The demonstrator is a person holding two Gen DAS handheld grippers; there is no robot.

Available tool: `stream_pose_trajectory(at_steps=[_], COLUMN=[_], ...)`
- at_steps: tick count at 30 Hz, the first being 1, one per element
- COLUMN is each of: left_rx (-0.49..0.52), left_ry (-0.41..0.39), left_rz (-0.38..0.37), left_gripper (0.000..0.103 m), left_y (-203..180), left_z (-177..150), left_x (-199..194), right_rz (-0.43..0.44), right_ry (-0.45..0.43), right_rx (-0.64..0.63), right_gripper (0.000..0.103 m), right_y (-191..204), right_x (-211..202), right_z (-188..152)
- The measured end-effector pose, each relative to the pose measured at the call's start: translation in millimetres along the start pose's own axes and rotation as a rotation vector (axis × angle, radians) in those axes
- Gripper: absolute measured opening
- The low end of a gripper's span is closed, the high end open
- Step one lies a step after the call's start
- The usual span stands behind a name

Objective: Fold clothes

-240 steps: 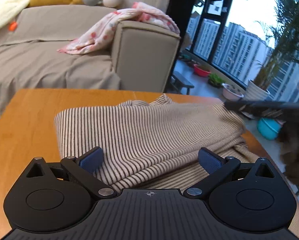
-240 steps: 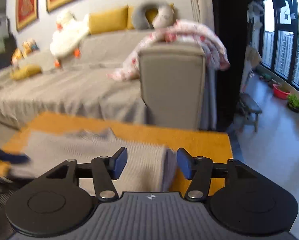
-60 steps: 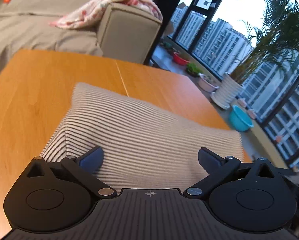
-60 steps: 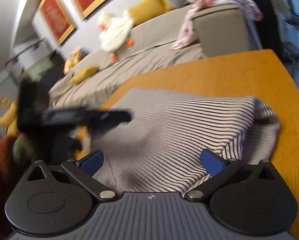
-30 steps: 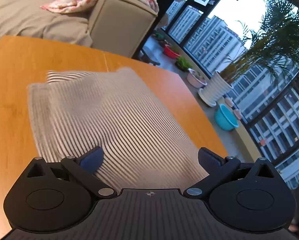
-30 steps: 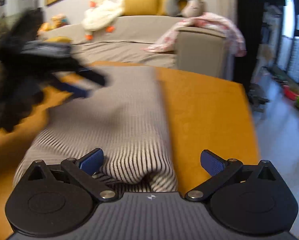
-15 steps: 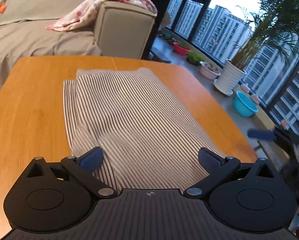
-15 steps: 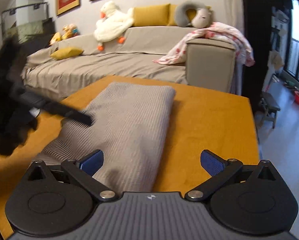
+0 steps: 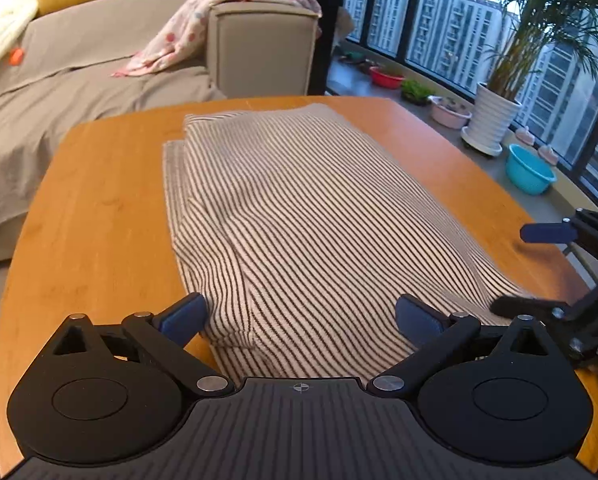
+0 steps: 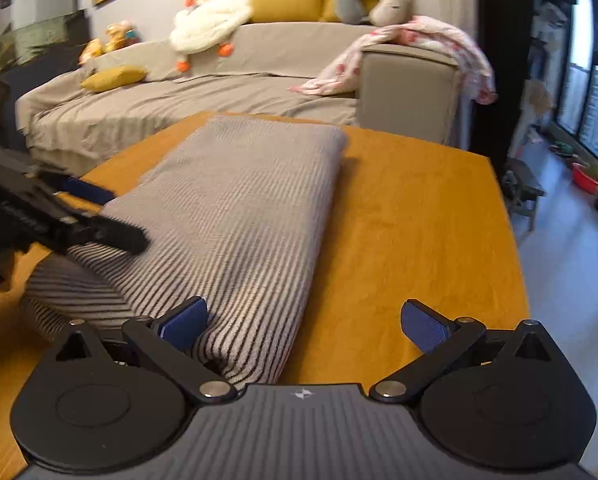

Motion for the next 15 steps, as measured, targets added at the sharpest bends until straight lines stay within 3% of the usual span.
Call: stream_pose_trajectory(at_steps=[4,7,11,15], left_rx=[-0.011,-0.013,0.001,0.026], left_ry=[-0.005,-0.008,-0.011,-0.013], left_rz=[0.018,0.027,0.049,0.082], left_gripper=[0.103,0.103,0.103,0.103], left_y=[2,3,8,13], left_z=[-3,-6,-14,-23], left_x=[-6,-11,-19,-29], right_rz=[-0.030,0.024,-0.002,-0.017], right_ry=[-0.067,-0.103,-0.036,-0.024], right_rx=[-0.081,-0.041,-0.109,-0.120], right_gripper=[0.103,0.103,0.103,0.103], right_y=[6,10,30,28], right_x=[-19,-28,-10,-7], right_z=[7,11,0,-6])
Point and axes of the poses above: each gripper's, at about its wrist camera, not at the fingertips, and x roughly the way its jaws point, y to its left, z to its top, the point moved 6 cm from there along x, roughly the way its jaws point, and after that the axes turned 12 degrees about y, right-handed, at the moved point
